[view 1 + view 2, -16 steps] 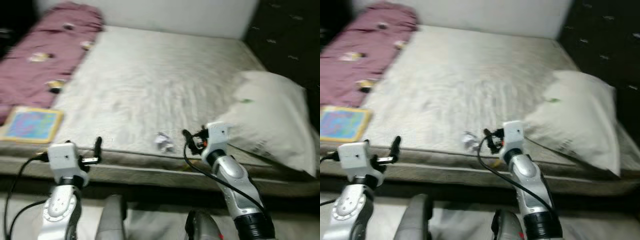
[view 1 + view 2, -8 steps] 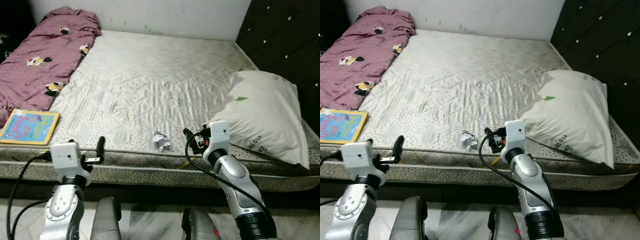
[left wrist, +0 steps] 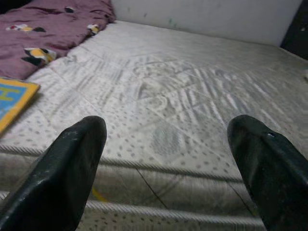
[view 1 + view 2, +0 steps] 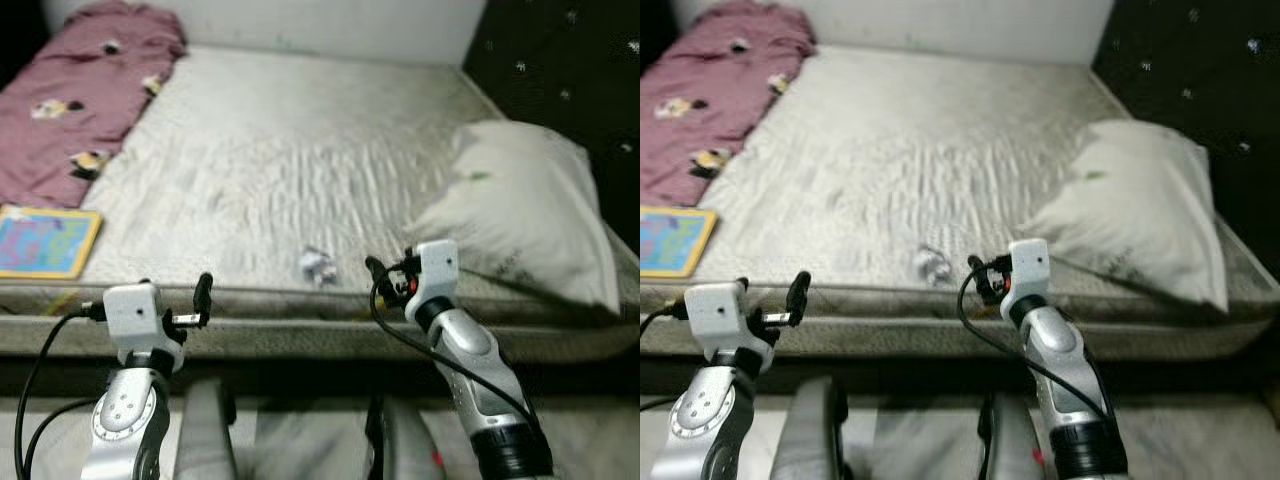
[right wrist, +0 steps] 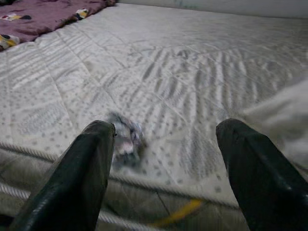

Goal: Clean up the room

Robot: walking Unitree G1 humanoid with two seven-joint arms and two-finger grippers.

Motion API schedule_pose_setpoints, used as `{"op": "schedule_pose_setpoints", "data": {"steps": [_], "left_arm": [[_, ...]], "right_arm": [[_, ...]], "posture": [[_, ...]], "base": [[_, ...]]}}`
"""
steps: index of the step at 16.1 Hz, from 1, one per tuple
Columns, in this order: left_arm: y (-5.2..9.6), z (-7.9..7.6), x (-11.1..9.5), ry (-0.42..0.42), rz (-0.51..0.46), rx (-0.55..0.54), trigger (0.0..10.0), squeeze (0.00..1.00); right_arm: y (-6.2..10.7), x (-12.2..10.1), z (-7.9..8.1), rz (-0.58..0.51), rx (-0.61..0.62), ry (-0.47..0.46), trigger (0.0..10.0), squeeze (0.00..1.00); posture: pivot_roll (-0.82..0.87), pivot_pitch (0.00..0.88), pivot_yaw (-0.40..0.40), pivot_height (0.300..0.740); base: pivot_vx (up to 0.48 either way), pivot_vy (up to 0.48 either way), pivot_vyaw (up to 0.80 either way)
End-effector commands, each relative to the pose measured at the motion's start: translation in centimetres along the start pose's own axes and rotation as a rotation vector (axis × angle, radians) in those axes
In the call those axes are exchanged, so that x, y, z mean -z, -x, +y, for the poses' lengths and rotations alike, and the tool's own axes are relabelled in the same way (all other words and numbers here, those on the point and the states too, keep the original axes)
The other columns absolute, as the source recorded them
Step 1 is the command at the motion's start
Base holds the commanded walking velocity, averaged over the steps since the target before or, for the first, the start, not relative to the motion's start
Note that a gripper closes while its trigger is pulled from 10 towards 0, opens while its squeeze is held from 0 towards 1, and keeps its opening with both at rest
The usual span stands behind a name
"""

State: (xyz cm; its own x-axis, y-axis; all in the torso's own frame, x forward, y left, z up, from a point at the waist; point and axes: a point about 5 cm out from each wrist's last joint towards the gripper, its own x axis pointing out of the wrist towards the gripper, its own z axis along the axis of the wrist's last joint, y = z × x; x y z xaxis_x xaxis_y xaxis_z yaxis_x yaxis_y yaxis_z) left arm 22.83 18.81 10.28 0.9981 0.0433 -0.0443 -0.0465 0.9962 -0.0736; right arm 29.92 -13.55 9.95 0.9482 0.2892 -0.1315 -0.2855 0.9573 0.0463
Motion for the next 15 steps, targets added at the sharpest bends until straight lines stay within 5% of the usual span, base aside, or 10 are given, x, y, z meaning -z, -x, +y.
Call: {"op": "schedule_pose_setpoints", "data": {"steps": [1,9,15], "left_arm": [[0.0,-0.1,0.0,0.002,0.003,-0.001,10.0,0.0],[0.1,-0.2,-0.1,0.021,-0.005,0.005,10.0,0.0],[0.3,-0.2,-0.1,0.027,-0.003,0.01,10.0,0.0]], "right_arm": [[0.0,-0.1,-0.2,0.001,-0.007,-0.003,10.0,0.0],[-0.6,-0.5,2.2,-0.008,-0.231,0.044,10.0,0.0],[-0.5,-0.3,2.6,0.001,-0.258,0.049,10.0,0.0]], "posture": [[-0.02,0.0,-0.086,0.515],[-0.01,0.0,-0.1,0.515],[-0.01,0.0,-0.096,0.515]], "base": [[0.0,0.0,0.0],[0.0,0.0,0.08],[0.084,0.0,0.33]]}}
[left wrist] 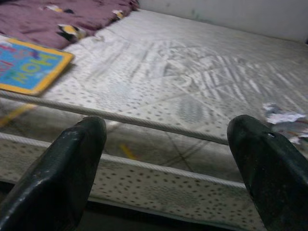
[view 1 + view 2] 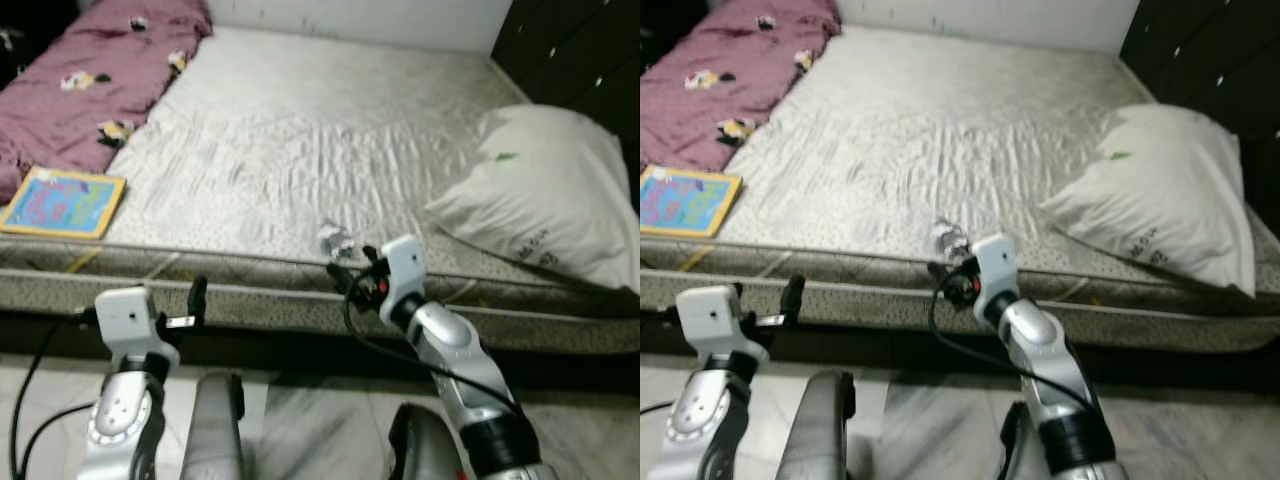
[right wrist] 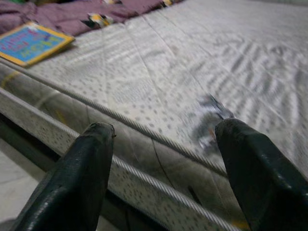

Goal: Clean up the room

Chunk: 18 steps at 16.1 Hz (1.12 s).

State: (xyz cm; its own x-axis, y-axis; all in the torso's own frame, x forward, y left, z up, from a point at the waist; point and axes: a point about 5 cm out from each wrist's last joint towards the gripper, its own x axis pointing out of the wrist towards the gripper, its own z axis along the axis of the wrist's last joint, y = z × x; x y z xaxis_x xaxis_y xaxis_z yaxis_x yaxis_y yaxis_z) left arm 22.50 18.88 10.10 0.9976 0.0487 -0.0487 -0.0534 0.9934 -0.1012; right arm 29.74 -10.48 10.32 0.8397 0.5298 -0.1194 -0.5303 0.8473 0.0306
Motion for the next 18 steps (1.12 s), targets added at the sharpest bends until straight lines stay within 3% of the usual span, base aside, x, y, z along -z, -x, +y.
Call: {"op": "schedule_pose_setpoints", "data": {"steps": [1,18], "left_arm": [[-0.01,-0.32,-0.29,-0.001,-0.005,0.018,10.0,0.0],[-0.3,-0.32,-0.3,0.0,0.0,0.024,10.0,0.0]], "right_arm": [[0.27,0.08,-0.35,0.003,0.005,-0.001,10.0,0.0],[0.07,0.12,-0.41,0.004,0.003,-0.013,10.0,0.0]], "posture": [[-0.01,0.0,-0.093,0.515],[-0.02,0.003,-0.093,0.515]], "base": [[0.251,0.0,0.0],[0.279,0.0,0.0]]}}
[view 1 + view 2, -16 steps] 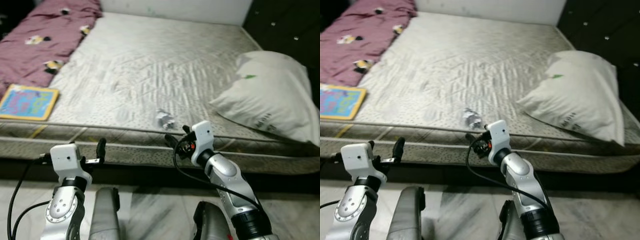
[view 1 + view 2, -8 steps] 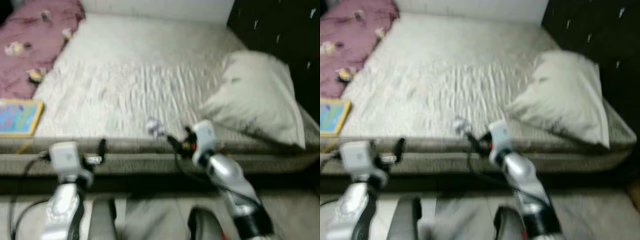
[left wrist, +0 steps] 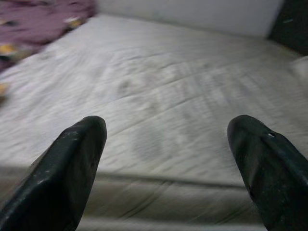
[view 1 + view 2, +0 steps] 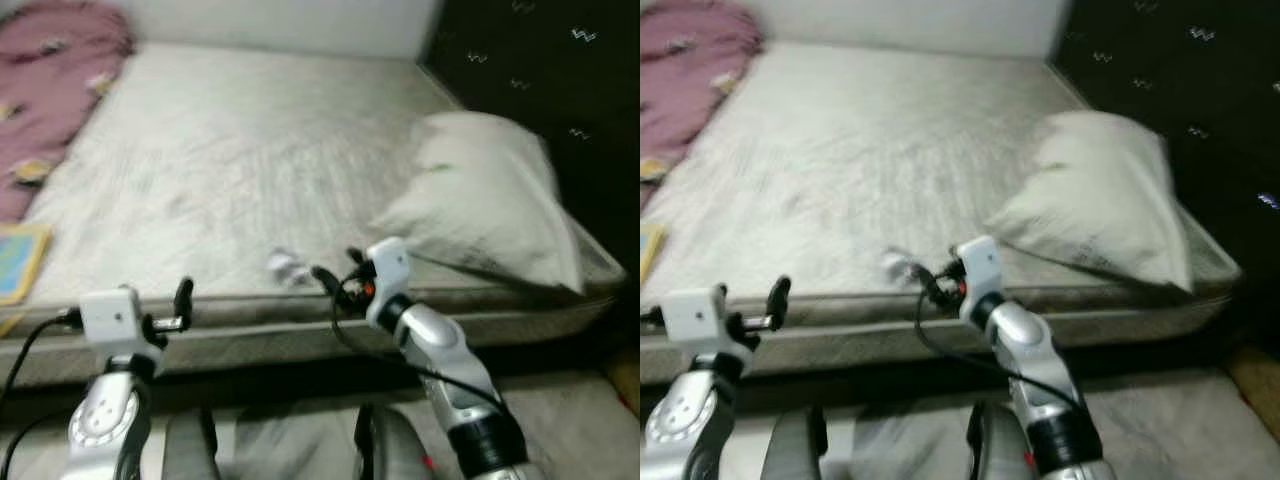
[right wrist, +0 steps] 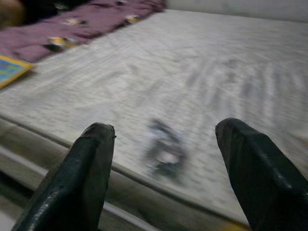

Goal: Clean up the room

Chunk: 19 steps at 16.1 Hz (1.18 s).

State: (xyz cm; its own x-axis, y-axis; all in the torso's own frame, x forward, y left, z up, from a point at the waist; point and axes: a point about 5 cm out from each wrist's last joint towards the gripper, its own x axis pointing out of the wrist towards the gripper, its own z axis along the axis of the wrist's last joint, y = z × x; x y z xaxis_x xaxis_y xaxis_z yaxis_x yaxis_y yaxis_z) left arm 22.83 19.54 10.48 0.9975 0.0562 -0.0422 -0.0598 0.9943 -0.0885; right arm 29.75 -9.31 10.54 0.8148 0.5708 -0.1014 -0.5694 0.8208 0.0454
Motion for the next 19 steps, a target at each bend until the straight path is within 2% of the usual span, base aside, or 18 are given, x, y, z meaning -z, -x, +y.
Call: {"op": "schedule_pose_setpoints", "data": {"steps": [1,10,15,16,17,18,19], "left_arm": [[0.0,-0.9,0.2,0.011,0.008,0.032,10.0,0.0],[0.0,-0.9,0.2,0.013,0.0,0.023,10.0,0.0],[2.6,1.6,-0.2,-0.049,0.017,-0.089,10.0,0.0],[3.2,2.0,0.0,-0.072,0.035,-0.102,10.0,0.0],[4.6,2.0,-0.6,-0.098,0.041,-0.108,10.0,0.0],[4.8,1.9,-0.8,-0.104,0.041,-0.107,10.0,0.0],[5.7,1.9,-0.9,-0.108,0.054,-0.107,10.0,0.0]], "right_arm": [[0.7,0.4,-1.2,0.017,0.039,0.005,10.0,0.0],[0.4,0.6,-1.0,0.033,0.011,0.008,10.0,0.0],[-0.1,1.1,-0.6,0.063,-0.046,0.029,10.0,0.0],[-0.8,1.4,-0.3,0.071,-0.059,0.027,10.0,0.0],[-1.5,1.4,0.5,0.074,-0.105,0.034,10.0,0.0],[-1.6,1.4,0.6,0.074,-0.108,0.03,10.0,0.0],[-1.8,1.8,1.0,0.084,-0.12,0.039,10.0,0.0]], "posture": [[-0.02,0.003,-0.092,0.515],[0.0,0.0,-0.1,0.515],[0.06,0.05,-0.106,0.515],[0.09,0.074,-0.115,0.515],[0.12,0.132,-0.123,0.515],[0.12,0.132,-0.123,0.515],[0.13,0.175,-0.125,0.515]], "base": [[0.285,0.0,0.0],[0.293,0.0,0.0],[0.0,0.0,0.0],[0.0,0.0,0.56],[0.0,0.0,0.8],[0.0,0.0,0.8],[0.0,0.0,0.65]]}}
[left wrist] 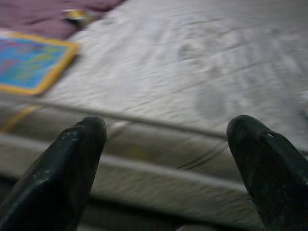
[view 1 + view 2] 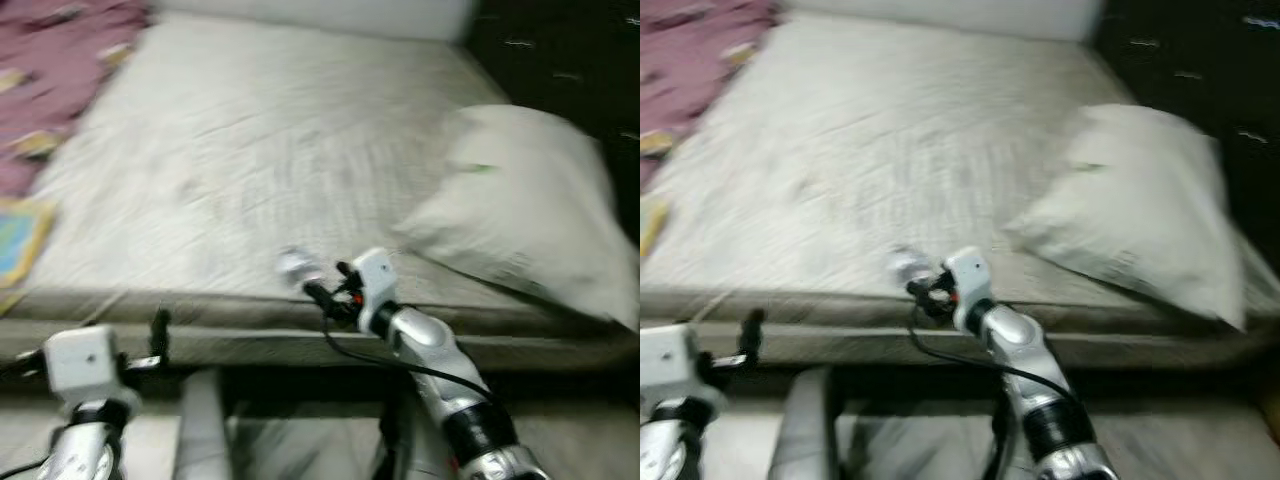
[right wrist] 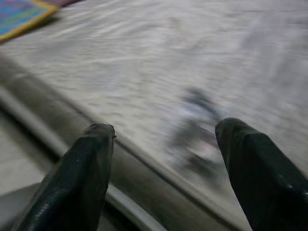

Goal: Clean up the room

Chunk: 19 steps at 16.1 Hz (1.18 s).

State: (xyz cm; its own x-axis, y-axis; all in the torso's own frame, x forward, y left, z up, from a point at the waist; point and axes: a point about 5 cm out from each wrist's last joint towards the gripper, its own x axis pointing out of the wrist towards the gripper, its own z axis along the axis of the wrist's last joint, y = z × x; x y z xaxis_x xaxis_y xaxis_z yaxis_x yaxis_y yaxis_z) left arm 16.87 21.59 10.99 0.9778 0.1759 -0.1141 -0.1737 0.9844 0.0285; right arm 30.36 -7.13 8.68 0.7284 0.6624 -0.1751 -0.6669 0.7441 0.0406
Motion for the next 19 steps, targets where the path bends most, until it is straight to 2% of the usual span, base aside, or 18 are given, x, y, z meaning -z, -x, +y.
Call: {"op": "schedule_pose_setpoints", "data": {"steps": [1,3,6,8,9,11,12,13,15,17,19], "left_arm": [[0.8,-0.3,-0.6,-0.009,-0.001,0.009,10.0,0.0],[1.9,-0.4,-1.2,-0.05,-0.004,0.022,10.0,0.0],[2.2,-0.7,-1.8,-0.059,-0.002,0.034,10.0,0.0],[2.6,-1.4,-2.4,-0.069,-0.003,0.067,10.0,0.0],[2.6,-1.6,-2.5,-0.069,-0.001,0.077,10.0,0.0],[2.6,-1.6,-2.5,-0.069,0.001,0.079,10.0,0.0],[2.6,-1.7,-2.5,-0.06,0.011,0.079,10.0,0.0],[2.6,-1.8,-2.5,-0.058,0.013,0.079,10.0,0.0],[2.6,-1.9,-2.5,-0.055,0.014,0.082,10.0,0.0],[2.7,-2.2,-2.6,-0.045,0.023,0.09,10.0,0.0],[2.8,-2.3,-2.5,-0.041,0.03,0.089,10.0,0.0]], "right_arm": [[-0.1,0.5,-0.1,0.01,-0.004,0.009,10.0,0.0],[-0.6,0.6,-0.2,-0.011,0.018,0.004,10.0,0.0],[-1.1,-0.2,-0.8,-0.079,0.085,0.009,10.0,0.0],[-1.8,-1.5,-1.4,-0.148,0.148,0.037,10.0,0.0],[-2.2,-2.9,-2.0,-0.202,0.189,0.044,10.0,0.0],[-2.3,-3.5,-2.3,-0.225,0.203,0.047,10.0,0.0],[-2.6,-4.4,-3.2,-0.255,0.243,0.055,10.0,0.0],[-2.7,-4.6,-3.3,-0.258,0.248,0.055,10.0,0.0],[-3.0,-4.7,-3.1,-0.254,0.245,0.049,10.0,0.0],[-4.4,-4.9,-1.6,-0.248,0.211,0.042,10.0,0.0],[-5.2,-5.1,-0.7,-0.257,0.212,0.039,10.0,0.0]], "posture": [[0.13,0.196,-0.12,0.515],[0.15,0.233,-0.113,0.515],[0.16,0.249,-0.104,0.515],[0.16,0.27,-0.101,0.515],[0.16,0.282,-0.101,0.515],[0.16,0.282,-0.101,0.515],[0.15,0.282,-0.107,0.515],[0.15,0.282,-0.107,0.515],[0.15,0.287,-0.109,0.515],[0.15,0.294,-0.111,0.515],[0.16,0.29,-0.115,0.515]], "base": [[0.0,0.0,0.0],[0.0,0.0,0.0],[0.0,0.0,0.0],[0.0,0.0,0.0],[0.0,0.0,0.0],[0.0,0.0,0.0],[0.0,0.0,0.0],[0.0,0.0,0.0],[0.0,0.0,0.0],[0.0,0.0,0.0],[0.0,0.0,0.8]]}}
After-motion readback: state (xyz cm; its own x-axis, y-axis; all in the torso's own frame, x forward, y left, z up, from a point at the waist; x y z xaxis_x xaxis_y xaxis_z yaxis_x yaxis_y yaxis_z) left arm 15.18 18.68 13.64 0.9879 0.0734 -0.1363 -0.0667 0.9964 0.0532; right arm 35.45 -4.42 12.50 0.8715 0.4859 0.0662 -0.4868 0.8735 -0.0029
